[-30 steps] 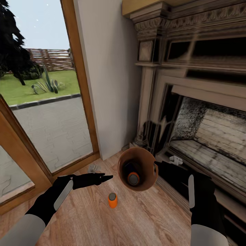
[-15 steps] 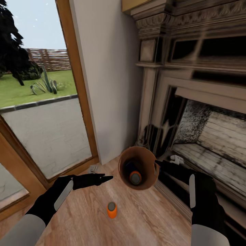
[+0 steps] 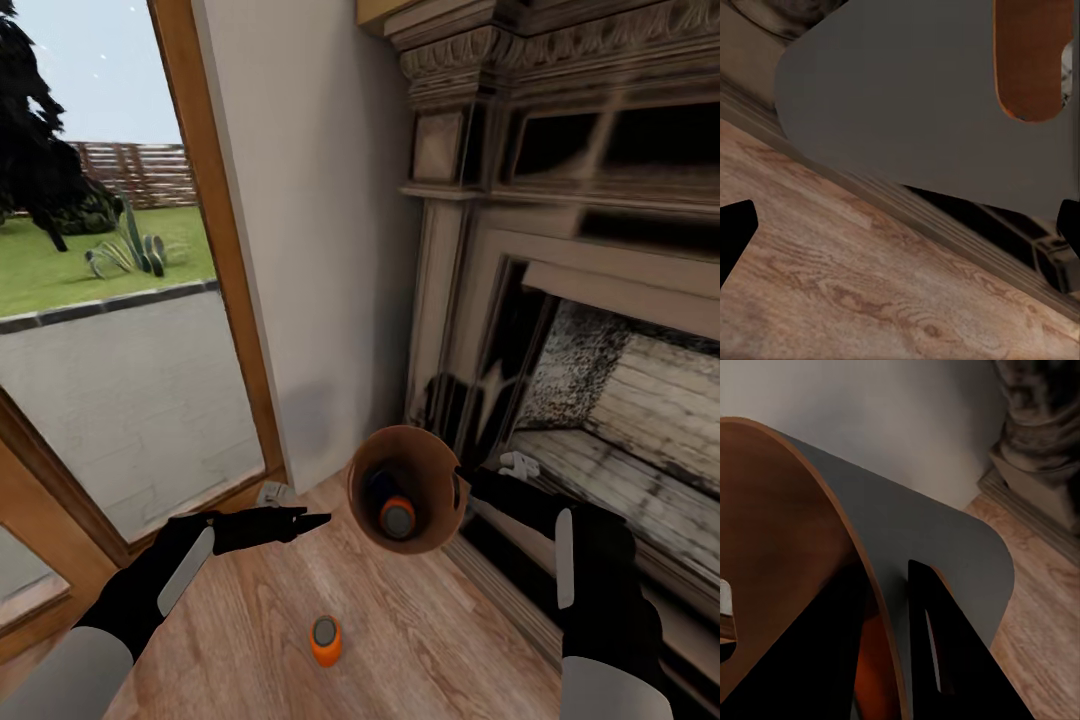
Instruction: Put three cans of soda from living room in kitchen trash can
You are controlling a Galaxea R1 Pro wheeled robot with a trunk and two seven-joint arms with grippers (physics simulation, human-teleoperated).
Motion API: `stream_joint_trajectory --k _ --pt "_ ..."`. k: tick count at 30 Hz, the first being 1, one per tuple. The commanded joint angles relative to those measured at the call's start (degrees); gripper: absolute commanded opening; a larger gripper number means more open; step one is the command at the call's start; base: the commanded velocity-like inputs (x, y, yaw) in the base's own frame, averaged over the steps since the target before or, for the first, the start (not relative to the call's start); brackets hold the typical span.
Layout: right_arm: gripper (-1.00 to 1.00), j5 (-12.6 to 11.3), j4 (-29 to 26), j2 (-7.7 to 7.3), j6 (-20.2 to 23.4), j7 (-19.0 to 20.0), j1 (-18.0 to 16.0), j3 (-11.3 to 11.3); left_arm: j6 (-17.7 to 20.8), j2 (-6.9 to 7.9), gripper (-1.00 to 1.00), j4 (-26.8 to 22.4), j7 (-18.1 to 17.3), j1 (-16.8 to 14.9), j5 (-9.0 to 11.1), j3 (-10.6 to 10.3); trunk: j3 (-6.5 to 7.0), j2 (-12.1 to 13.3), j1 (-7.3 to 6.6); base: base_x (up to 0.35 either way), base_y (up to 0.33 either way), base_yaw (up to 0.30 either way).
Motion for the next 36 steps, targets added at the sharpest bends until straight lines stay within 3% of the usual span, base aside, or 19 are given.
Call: stream_joint_trajectory --k 1,14,19,36 --pt "-1.00 -2.09 -0.05 0.01 0.74 0.09 -0.02 0.02 0.00 0.00 1.00 0.00 0.00 0.00 0.01 0.03 0.01 0.00 -0.01 0.002 0.000 0.000" --pt "-1.00 -2.16 1.22 0.01 0.72 -0.01 0.01 0.37 -0.05 -0.02 1.00 0.07 0.00 0.00 -0.06 -0.02 0.01 0.00 -0.01 0.000 0.000 0.000" --pt "-1.00 -1.77 7.76 0.01 -1.28 -0.18 0.11 0.37 -0.08 -0.01 1.00 0.05 0.00 0.00 -0.06 -0.02 0.01 0.00 -0.01 0.000 0.000 0.000" --pt "-1.00 -2.13 12.07 0.01 -8.96 0.08 2.00 0.49 -0.09 -0.09 1.00 0.05 0.00 0.00 -0.03 0.00 0.01 0.00 -0.01 0.000 0.000 0.000"
